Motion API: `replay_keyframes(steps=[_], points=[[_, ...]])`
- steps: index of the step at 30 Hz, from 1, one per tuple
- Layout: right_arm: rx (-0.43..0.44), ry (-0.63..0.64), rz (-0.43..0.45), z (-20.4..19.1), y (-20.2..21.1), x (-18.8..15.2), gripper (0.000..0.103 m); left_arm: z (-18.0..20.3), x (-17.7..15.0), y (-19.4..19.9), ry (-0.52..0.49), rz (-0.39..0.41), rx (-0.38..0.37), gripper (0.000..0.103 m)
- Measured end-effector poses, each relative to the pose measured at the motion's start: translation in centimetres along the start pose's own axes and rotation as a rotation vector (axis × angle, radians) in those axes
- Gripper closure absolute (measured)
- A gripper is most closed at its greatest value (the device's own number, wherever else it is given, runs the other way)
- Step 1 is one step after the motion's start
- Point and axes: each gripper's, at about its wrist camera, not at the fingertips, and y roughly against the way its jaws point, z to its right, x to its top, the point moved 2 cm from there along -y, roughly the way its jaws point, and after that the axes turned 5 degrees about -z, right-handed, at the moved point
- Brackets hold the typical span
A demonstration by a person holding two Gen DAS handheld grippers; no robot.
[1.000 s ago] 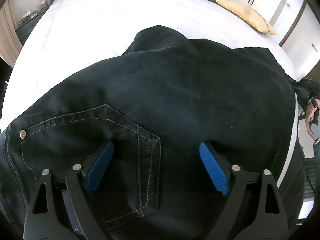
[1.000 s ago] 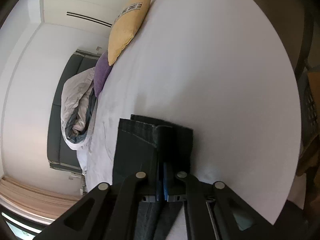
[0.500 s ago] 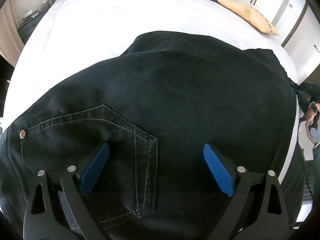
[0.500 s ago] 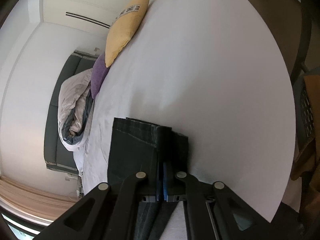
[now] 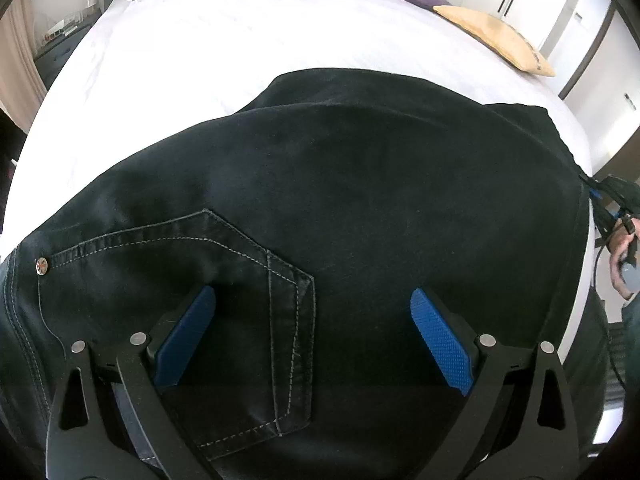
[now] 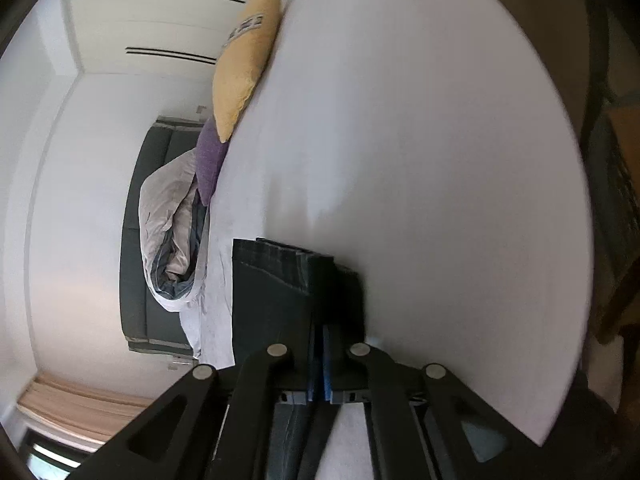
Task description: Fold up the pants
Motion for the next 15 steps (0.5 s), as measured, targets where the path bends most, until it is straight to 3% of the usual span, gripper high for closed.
replay_keyframes(steps=[1, 2, 3, 5, 7, 9, 13, 15], points=[[-0.046, 0.028, 0.020, -0.6, 0.8, 0.0, 0.098, -0.3, -0.2, 0.1, 0.000, 0.005, -0.001, 0.003], [-0.094, 0.059, 0.050, -1.3, 1.6, 0.1, 0.089, -0.3, -0.2, 0.1, 0.002, 0.009, -0.002, 0.003], [-0.171, 0.085, 0.099, -2.2, 2.7, 0.1, 0.065, -0.4, -0.2, 0.1, 0.005, 0.014, -0.005, 0.003], [-0.245, 0.113, 0.201, -4.0, 4.8, 0.3, 0.043, -0.6, -1.1, 0.5, 0.008, 0.020, -0.006, 0.002], [-0.206, 0.172, 0.239, -6.6, 5.8, 0.4, 0.043, -0.5, -1.2, 0.5, 0.007, 0.020, -0.005, 0.001], [-0.132, 0.308, 0.173, -10.2, 4.4, -0.3, 0.043, -0.6, -1.2, 0.5, 0.007, 0.024, -0.001, 0.001], [0.084, 0.488, -0.129, -14.1, -2.3, -4.8, 0.046, -0.1, -1.2, 0.5, 0.000, 0.027, 0.015, 0.001], [0.082, 0.484, -0.231, -13.0, -5.3, -6.1, 0.046, -0.1, -1.2, 0.6, 0.003, 0.028, 0.010, 0.001]])
